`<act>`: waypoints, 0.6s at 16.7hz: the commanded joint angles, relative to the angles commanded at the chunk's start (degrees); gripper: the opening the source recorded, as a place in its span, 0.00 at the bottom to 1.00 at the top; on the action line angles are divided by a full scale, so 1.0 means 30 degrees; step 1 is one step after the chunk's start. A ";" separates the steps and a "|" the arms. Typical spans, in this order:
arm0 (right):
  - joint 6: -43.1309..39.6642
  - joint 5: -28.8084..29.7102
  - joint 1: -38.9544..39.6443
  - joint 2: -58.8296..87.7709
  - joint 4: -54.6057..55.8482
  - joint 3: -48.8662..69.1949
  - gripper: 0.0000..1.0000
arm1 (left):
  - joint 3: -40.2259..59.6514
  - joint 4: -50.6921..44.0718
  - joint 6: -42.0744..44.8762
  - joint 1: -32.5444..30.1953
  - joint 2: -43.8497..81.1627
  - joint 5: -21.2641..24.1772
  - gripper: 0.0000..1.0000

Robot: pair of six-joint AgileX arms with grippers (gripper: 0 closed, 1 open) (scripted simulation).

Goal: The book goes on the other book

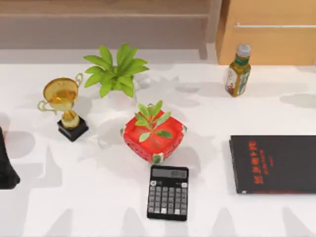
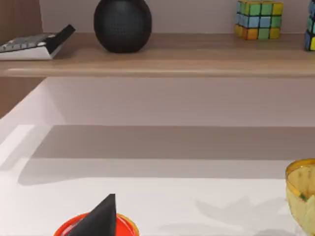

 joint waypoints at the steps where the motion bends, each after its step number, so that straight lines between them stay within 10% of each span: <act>1: 0.0000 0.0000 0.0000 0.0000 0.0000 0.0000 1.00 | 0.0000 0.0000 0.0000 0.0000 0.0000 0.0000 1.00; 10: -0.0061 -0.1802 -0.2171 0.7239 0.2827 0.6347 1.00 | 0.0000 0.0000 0.0000 0.0000 0.0000 0.0000 1.00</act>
